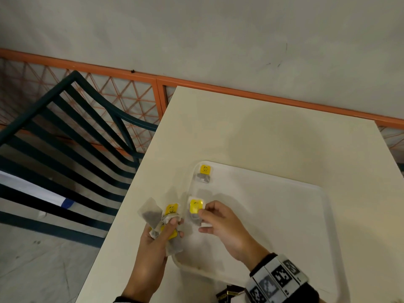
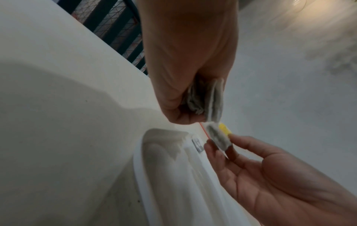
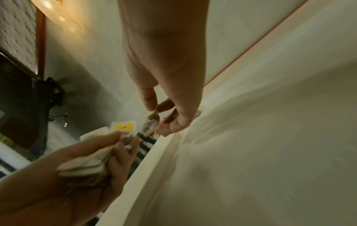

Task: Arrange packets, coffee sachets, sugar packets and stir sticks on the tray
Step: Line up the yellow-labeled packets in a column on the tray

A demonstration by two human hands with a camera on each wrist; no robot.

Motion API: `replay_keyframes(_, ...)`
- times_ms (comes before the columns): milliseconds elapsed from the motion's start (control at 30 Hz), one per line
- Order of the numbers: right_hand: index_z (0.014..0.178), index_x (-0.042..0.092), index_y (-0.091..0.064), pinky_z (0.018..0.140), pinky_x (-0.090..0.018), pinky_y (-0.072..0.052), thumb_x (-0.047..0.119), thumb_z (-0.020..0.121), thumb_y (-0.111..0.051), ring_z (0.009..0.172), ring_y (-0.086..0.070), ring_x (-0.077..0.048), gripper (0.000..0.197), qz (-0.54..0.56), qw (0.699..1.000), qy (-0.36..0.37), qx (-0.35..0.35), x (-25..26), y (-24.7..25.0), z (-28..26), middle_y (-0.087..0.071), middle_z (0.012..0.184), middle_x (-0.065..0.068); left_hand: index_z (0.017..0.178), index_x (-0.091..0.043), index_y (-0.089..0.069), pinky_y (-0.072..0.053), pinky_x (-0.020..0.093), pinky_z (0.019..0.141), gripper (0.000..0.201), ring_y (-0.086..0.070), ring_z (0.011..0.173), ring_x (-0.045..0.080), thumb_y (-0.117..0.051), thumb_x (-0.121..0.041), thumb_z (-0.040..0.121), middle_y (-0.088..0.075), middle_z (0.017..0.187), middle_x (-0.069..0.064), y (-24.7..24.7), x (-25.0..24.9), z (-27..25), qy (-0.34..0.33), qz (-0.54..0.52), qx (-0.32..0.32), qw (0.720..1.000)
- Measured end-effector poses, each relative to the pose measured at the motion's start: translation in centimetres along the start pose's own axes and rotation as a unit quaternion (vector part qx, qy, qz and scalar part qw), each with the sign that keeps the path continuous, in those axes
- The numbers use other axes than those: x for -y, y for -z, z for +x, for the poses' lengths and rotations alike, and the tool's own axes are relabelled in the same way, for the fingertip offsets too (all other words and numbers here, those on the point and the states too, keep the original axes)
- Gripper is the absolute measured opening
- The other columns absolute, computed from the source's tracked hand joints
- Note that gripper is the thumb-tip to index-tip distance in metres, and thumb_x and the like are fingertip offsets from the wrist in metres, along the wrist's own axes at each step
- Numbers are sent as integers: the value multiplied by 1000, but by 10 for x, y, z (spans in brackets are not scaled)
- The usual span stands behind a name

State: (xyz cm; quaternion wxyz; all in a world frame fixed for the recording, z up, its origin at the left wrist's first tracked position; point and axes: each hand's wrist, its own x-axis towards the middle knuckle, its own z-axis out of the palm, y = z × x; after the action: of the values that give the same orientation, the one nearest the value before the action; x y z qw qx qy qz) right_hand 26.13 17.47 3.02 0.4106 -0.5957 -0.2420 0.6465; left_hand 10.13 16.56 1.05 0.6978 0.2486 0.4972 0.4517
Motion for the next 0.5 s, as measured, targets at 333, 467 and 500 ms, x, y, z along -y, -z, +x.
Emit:
replay_keyframes(333, 75, 16, -48, 52, -22, -51, 5, 85, -61, 51, -60, -18, 20, -92, 972, 64, -208, 26, 42, 68, -61, 80, -13, 108, -18, -61, -55, 24, 60, 96, -65, 74, 17, -88, -55, 24, -69, 96, 7, 0, -10, 0, -6, 30, -22, 999)
replay_keyframes(467, 71, 17, -47, 41, -10, -44, 2, 85, -60, 35, -56, -3, 24, -136, 963, 82, -219, 26, 41, 80, -58, 79, -9, 113, -12, -60, -52, 29, 66, 67, -63, 73, 19, -81, -37, 54, -68, 96, 10, -1, -10, 0, 4, 18, -27, 999)
replay_keyframes(500, 72, 17, -46, 39, -10, -43, 1, 85, -59, 33, -55, -2, 25, -138, 960, 89, -226, 25, 41, 81, -56, 77, -9, 109, -13, -62, -52, 29, 65, 65, -64, 73, 19, -81, -38, 52, -69, 97, 12, -1, -10, 0, 5, 22, -23, 999)
